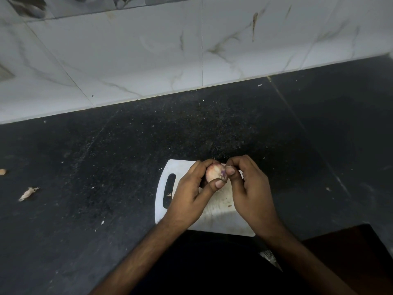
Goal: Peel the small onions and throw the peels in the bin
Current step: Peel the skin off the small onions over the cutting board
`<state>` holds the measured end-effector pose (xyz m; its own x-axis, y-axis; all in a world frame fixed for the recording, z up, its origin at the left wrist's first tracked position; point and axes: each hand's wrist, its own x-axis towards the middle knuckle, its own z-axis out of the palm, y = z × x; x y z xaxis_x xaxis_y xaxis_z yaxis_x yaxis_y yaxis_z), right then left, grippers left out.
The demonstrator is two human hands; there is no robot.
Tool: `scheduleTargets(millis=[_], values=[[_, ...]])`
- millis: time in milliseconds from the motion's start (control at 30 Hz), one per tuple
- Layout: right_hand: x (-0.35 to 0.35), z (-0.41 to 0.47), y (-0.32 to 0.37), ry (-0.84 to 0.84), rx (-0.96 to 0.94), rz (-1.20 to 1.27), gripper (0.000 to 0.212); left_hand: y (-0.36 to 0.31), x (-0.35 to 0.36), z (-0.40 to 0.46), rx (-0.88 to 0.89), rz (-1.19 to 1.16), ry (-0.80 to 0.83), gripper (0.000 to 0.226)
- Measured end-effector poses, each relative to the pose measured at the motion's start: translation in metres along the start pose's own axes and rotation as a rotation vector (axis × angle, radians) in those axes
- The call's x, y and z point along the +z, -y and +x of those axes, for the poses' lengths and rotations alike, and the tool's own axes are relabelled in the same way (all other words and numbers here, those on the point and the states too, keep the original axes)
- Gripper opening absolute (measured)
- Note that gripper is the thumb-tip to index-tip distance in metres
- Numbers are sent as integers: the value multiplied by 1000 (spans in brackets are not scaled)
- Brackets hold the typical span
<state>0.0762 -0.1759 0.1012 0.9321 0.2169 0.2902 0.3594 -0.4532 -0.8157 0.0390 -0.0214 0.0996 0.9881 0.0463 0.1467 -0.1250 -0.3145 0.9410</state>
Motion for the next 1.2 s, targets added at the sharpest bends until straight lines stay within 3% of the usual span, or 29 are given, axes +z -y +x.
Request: scheduleTargets(millis=[233, 467, 600, 700, 800, 967, 1200], values=[[3, -3, 2, 61, 204, 181, 22, 5, 1, -1, 4, -1, 35, 36], [-4, 4, 4, -8, 541, 693, 29, 9, 4, -6, -15, -101, 56, 37], [-2, 0, -13, -80, 613, 646, 26, 11, 3, -6, -29, -143, 21, 36], [1, -7, -31, 21, 482, 274, 16, 13, 2, -6, -36, -146, -2, 40], [1, -10, -36, 167, 326, -22, 25, 15, 2, -6, -38, -122, -19, 40], [-12, -3, 2, 51, 46, 30, 30, 12, 1, -4, -54, -179, -52, 35], [-12, -2, 12, 39, -96, -11, 15, 8, -1, -4, -42, -280, -50, 33]])
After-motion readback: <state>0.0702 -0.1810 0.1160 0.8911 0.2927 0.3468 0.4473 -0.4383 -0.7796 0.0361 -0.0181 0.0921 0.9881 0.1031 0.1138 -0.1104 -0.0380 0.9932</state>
